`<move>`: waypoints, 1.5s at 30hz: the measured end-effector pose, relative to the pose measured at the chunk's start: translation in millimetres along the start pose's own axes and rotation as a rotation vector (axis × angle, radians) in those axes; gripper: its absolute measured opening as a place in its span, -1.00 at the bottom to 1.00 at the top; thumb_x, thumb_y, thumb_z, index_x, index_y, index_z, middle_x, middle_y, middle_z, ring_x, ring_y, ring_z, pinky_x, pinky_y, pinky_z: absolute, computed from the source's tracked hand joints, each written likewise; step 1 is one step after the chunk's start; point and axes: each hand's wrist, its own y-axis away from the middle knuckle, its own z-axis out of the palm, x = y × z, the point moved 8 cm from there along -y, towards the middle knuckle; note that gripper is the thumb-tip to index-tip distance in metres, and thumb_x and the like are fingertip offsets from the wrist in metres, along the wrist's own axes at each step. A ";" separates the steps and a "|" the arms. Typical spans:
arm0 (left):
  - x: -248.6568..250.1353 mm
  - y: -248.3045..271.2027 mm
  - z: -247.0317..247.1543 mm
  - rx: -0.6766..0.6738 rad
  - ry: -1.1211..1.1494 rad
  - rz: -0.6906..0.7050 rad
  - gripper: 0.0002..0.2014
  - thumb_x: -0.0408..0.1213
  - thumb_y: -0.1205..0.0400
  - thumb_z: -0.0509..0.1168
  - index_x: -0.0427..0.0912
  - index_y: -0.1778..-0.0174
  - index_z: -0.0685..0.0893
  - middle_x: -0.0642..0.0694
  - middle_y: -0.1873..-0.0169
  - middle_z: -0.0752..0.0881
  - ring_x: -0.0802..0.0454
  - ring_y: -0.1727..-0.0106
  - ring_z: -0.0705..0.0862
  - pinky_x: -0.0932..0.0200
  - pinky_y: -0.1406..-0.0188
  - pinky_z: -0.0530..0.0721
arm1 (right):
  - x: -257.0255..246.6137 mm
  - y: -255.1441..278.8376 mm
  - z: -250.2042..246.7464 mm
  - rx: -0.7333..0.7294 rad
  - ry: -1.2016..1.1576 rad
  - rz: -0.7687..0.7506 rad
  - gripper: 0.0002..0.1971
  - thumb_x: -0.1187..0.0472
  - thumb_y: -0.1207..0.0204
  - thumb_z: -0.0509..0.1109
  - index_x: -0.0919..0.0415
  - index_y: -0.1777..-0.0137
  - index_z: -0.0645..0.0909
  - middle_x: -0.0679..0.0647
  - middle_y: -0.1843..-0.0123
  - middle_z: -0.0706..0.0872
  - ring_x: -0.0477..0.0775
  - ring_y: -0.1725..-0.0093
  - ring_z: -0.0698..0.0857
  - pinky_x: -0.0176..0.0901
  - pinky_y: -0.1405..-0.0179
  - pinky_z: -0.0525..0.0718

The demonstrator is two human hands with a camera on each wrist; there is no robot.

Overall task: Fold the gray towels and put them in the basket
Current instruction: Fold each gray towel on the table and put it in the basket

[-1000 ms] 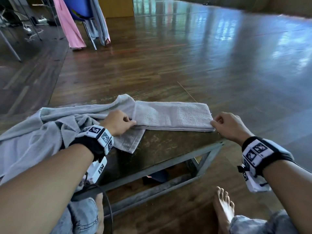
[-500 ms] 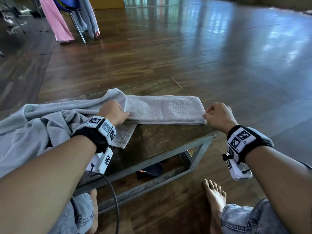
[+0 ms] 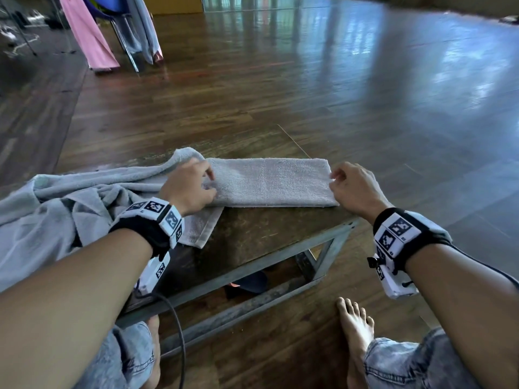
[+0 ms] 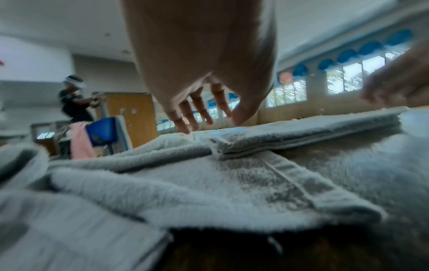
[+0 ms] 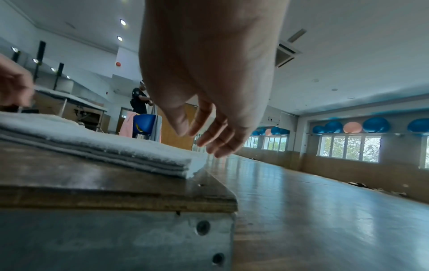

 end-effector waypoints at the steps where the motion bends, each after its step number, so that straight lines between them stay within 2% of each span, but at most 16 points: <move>1: 9.8 0.0 2.7 -0.009 0.015 0.076 -0.85 -0.25 -0.54 0.38 -0.04 -0.01 0.64 -0.03 -0.02 0.59 -0.06 -0.08 0.59 -0.07 -0.09 0.61 | -10.7 0.4 4.4 -0.032 -0.023 -0.083 -0.82 0.19 -0.60 0.36 0.04 -0.16 0.66 0.04 -0.20 0.68 0.10 -0.21 0.64 -0.04 -0.20 0.56; 5: 30.6 7.7 37.6 -0.230 -0.074 0.189 -0.75 -0.02 -0.63 0.33 0.09 -0.22 0.62 0.08 -0.17 0.60 0.02 -0.26 0.53 -0.08 -0.29 0.54 | -31.8 17.6 49.7 -0.371 0.129 -0.239 -0.66 -0.02 -0.72 0.29 -0.08 -0.47 0.57 -0.04 -0.52 0.51 0.09 -0.54 0.41 0.17 -0.56 0.38; 7: 33.2 11.3 43.9 -0.257 -0.200 0.217 -0.70 0.10 -0.60 0.35 0.14 -0.21 0.59 0.11 -0.17 0.57 0.04 -0.25 0.50 -0.08 -0.26 0.54 | -36.3 22.5 57.1 -0.406 0.196 -0.267 -0.64 -0.08 -0.71 0.29 -0.16 -0.48 0.52 -0.10 -0.49 0.46 0.08 -0.54 0.35 0.19 -0.59 0.32; 11: 43.8 17.7 33.4 -0.133 -0.305 0.307 -0.85 0.01 -0.60 0.38 0.09 0.04 0.57 0.12 0.06 0.58 0.04 -0.11 0.55 0.08 0.00 0.49 | -48.1 27.7 56.3 -0.356 0.325 -0.353 -0.66 -0.01 -0.62 0.44 -0.19 -0.36 0.52 -0.11 -0.37 0.52 0.08 -0.42 0.48 0.12 -0.47 0.43; 15: 47.9 29.5 29.8 -0.082 -0.370 0.343 -0.91 -0.16 -0.66 0.25 -0.04 0.15 0.52 0.08 0.15 0.57 0.06 0.00 0.56 0.17 0.14 0.36 | -58.1 39.5 53.2 -0.250 0.342 -0.373 -0.75 0.13 -0.65 0.39 -0.07 -0.29 0.56 -0.06 -0.28 0.57 0.12 -0.28 0.54 0.08 -0.13 0.65; 18: 51.0 33.7 28.7 -0.095 -0.409 0.352 -0.87 -0.17 -0.66 0.23 -0.05 0.19 0.48 0.07 0.16 0.56 0.08 0.04 0.54 0.19 0.16 0.32 | -64.9 46.9 48.2 -0.185 0.372 -0.388 -0.79 0.20 -0.68 0.31 0.03 -0.27 0.61 0.00 -0.22 0.63 0.17 -0.20 0.60 0.15 -0.04 0.72; 22: 51.7 36.0 28.5 -0.198 -0.364 0.303 -0.82 -0.13 -0.56 0.34 -0.04 0.29 0.50 0.07 0.23 0.60 0.07 0.16 0.60 0.17 0.26 0.45 | -68.2 51.8 48.7 -0.217 0.359 -0.386 -0.80 0.22 -0.64 0.30 0.05 -0.20 0.66 0.01 -0.18 0.67 0.16 -0.17 0.63 0.03 0.02 0.67; 27: 45.4 39.8 36.9 -0.501 -0.322 0.145 -0.82 -0.03 -0.45 0.50 0.00 0.30 0.66 0.10 0.29 0.69 0.11 0.22 0.67 0.18 0.33 0.57 | -65.1 51.1 51.1 -0.399 0.415 -0.342 -0.93 -0.02 -0.49 0.45 -0.17 0.05 0.66 -0.19 -0.11 0.58 -0.01 -0.15 0.63 -0.04 0.03 0.56; 30: 47.1 40.7 42.7 -0.624 -0.262 0.098 -0.67 0.13 -0.44 0.49 -0.09 0.32 0.74 0.07 0.37 0.74 0.12 0.28 0.70 0.19 0.35 0.59 | -64.1 47.3 54.1 -0.479 0.378 -0.250 -0.52 -0.47 -0.38 0.31 -0.06 0.24 0.70 -0.27 0.05 0.60 -0.09 -0.04 0.65 0.00 0.07 0.62; 32: 57.8 34.0 41.2 -0.542 -0.123 0.128 -0.59 0.18 -0.52 0.39 -0.12 0.37 0.70 0.04 0.42 0.70 0.09 0.32 0.66 0.12 0.31 0.60 | -73.8 43.4 55.3 -0.402 0.328 -0.256 -0.39 -0.54 -0.43 0.15 -0.02 0.30 0.68 -0.20 0.05 0.66 -0.07 -0.01 0.66 -0.04 0.16 0.62; 34: 71.3 25.3 34.7 -0.323 -0.059 0.192 -0.70 0.07 -0.64 0.28 -0.10 0.18 0.65 -0.01 0.21 0.67 0.02 0.07 0.66 0.02 0.09 0.63 | -93.1 41.8 59.2 -0.258 0.303 -0.353 -0.61 -0.33 -0.58 0.20 -0.09 0.12 0.67 -0.14 -0.10 0.65 -0.03 -0.16 0.63 -0.03 0.08 0.60; 36: 75.1 21.6 40.2 -0.183 -0.113 0.188 -0.74 -0.07 -0.69 0.18 -0.09 -0.21 0.58 -0.12 -0.17 0.59 -0.10 -0.30 0.54 -0.09 -0.25 0.56 | -111.4 43.3 73.0 -0.197 0.261 -0.443 -0.71 -0.08 -0.66 0.23 -0.02 -0.27 0.61 -0.04 -0.35 0.57 0.05 -0.39 0.54 0.03 -0.23 0.59; 37: 71.7 21.7 51.6 -0.202 -0.164 0.152 -0.62 -0.08 -0.71 0.15 -0.11 -0.42 0.48 -0.16 -0.37 0.50 -0.15 -0.46 0.44 -0.12 -0.41 0.46 | -115.6 43.4 85.6 -0.224 0.253 -0.460 -0.62 0.00 -0.67 0.22 0.04 -0.44 0.52 0.03 -0.50 0.50 0.11 -0.52 0.45 0.09 -0.42 0.51; 39: 57.4 25.5 78.0 -0.322 -0.214 0.046 -0.42 0.01 -0.77 0.04 -0.12 -0.70 0.15 -0.12 -0.70 0.17 -0.08 -0.72 0.09 -0.14 -0.67 0.11 | -113.9 44.8 114.5 -0.342 0.268 -0.435 -0.42 0.05 -0.69 0.14 0.13 -0.70 0.26 0.09 -0.76 0.19 0.15 -0.75 0.13 0.17 -0.70 0.16; 42: 40.2 27.3 95.8 -0.402 -0.226 0.006 -0.36 0.14 -0.79 -0.20 -0.02 -0.76 -0.14 0.07 -0.76 -0.17 0.09 -0.76 -0.22 -0.12 -0.72 -0.22 | -98.9 44.8 138.2 -0.441 0.282 -0.356 -0.33 -0.03 -0.74 -0.03 0.02 -0.82 -0.11 -0.07 -0.84 -0.15 -0.03 -0.79 -0.24 0.13 -0.72 -0.24; 45: 32.7 26.3 97.2 -0.411 -0.234 0.020 -0.35 0.22 -0.77 -0.25 0.08 -0.76 -0.21 0.14 -0.75 -0.23 0.13 -0.75 -0.26 -0.10 -0.71 -0.27 | -91.9 43.3 136.7 -0.414 0.275 -0.347 -0.33 -0.11 -0.73 -0.07 -0.11 -0.81 -0.16 -0.15 -0.83 -0.21 -0.06 -0.78 -0.28 0.12 -0.73 -0.29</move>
